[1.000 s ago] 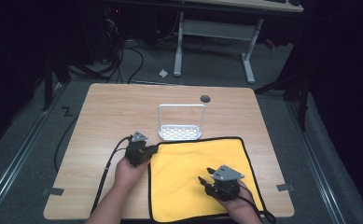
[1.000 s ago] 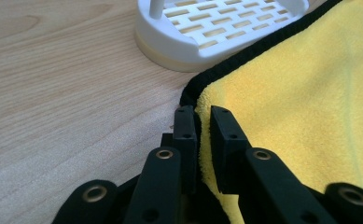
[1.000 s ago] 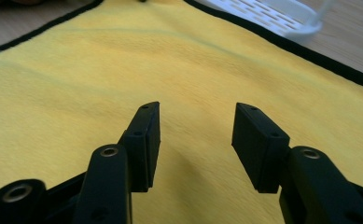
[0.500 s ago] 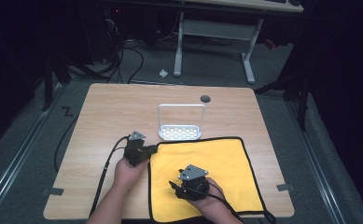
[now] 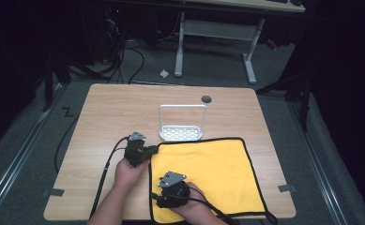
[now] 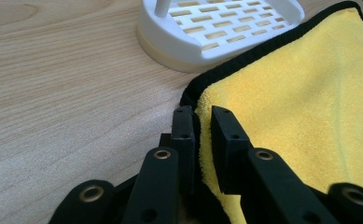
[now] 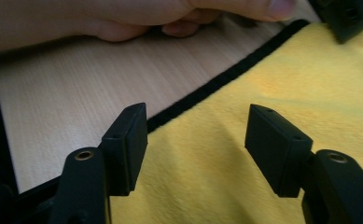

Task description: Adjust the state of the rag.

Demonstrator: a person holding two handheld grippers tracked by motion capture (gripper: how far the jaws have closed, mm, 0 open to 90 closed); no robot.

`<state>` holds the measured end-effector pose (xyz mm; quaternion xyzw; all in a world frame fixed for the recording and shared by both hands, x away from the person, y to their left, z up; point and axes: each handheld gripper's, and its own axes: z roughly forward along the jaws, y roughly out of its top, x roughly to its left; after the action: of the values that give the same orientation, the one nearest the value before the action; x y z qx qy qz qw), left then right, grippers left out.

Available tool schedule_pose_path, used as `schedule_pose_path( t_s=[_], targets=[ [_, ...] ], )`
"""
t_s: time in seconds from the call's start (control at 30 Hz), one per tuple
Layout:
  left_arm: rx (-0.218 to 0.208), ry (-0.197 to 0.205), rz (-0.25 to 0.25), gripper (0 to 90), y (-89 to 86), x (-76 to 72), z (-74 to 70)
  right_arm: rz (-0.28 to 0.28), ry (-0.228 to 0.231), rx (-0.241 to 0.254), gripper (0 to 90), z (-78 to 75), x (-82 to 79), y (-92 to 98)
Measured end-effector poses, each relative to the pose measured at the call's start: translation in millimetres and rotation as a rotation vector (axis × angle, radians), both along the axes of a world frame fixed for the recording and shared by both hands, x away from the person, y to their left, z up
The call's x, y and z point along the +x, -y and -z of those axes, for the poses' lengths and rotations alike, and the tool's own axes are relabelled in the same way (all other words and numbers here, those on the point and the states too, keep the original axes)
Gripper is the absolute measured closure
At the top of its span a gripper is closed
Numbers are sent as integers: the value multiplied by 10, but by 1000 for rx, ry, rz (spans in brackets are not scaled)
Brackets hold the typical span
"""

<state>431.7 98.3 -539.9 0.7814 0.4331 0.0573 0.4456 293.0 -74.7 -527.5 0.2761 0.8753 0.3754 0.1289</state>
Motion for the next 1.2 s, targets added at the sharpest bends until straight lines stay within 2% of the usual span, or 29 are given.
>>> schedule_pose_path(
  t_s=[0.07,0.1,0.37,0.53,0.63,0.77,0.8,0.83,0.93,1.2],
  targets=[
    [1,2,-1,797,2,-1,-1,-2,-26,3,368,26,-5,-37],
    [2,2,-2,796,3,-2,0,-6,-23,-11,363,44,-12,-55],
    [1,2,-1,795,1,0,0,-16,-30,-2,353,62,-65,-84],
    [0,1,-2,794,0,1,0,-28,-11,-22,339,72,-108,-124],
    [0,1,-1,794,0,1,0,-34,3,-31,363,74,-126,-128],
    [-2,1,-2,794,0,2,1,-23,10,-30,479,66,-110,-90],
    [-1,1,-2,794,0,1,1,-18,22,-39,545,61,-114,-74],
    [-1,1,-2,794,0,0,1,-18,22,-39,545,61,-114,-74],
    [-3,-1,-4,794,-2,0,1,-18,51,-57,635,49,-126,-40],
    [-5,-4,-8,794,-10,-6,1,-19,103,-39,795,-43,-137,69]
  ],
)
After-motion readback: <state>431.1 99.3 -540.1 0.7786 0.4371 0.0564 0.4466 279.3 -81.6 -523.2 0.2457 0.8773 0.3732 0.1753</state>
